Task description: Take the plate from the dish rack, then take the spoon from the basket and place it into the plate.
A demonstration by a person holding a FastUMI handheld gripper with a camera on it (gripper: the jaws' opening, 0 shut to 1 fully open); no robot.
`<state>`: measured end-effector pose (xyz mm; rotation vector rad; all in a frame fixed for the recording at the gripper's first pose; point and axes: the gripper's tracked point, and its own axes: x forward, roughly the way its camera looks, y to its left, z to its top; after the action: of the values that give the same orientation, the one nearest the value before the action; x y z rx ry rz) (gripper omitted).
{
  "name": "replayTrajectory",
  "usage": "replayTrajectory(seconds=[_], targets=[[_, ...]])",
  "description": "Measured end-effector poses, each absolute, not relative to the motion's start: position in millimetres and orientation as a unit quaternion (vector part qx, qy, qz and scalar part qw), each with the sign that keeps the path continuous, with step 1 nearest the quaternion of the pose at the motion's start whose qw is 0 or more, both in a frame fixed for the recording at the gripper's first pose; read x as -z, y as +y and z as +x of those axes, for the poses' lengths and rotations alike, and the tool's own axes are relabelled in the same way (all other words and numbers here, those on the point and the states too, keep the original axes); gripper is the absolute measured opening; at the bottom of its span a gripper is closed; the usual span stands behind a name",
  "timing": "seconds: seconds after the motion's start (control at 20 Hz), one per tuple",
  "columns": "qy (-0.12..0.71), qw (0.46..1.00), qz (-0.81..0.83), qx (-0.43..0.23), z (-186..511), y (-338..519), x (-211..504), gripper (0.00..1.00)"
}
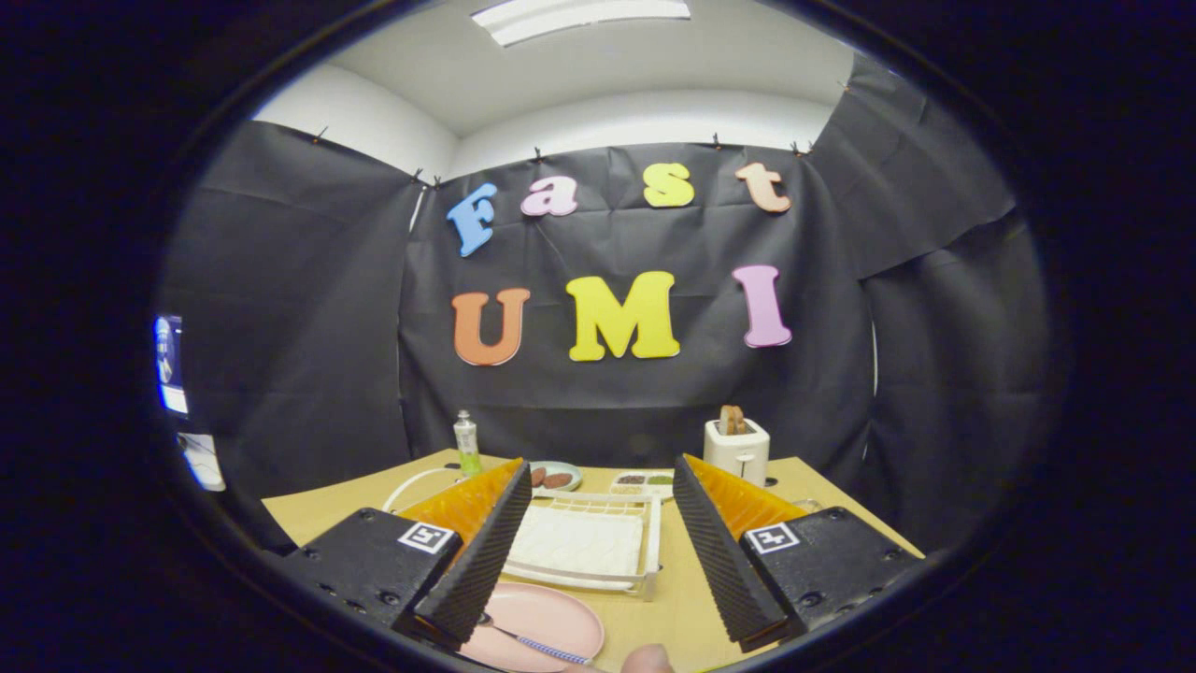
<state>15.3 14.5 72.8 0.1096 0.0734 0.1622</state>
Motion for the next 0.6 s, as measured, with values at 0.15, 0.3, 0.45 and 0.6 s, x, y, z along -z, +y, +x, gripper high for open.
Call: replayTrajectory(seconds=[0.15, 0.3, 0.45, 0.6], targets=[[0.028, 0.996, 0.049, -0.069, 7, 13, -75, 0.98], [0.018, 0.997, 0.040, -0.058, -1, 16, -79, 0.98], [0.015, 0.998, 0.038, -0.056, -6, 27, -78, 0.98], [0.014, 0.998, 0.035, -0.055, -7, 36, -77, 0.98]])
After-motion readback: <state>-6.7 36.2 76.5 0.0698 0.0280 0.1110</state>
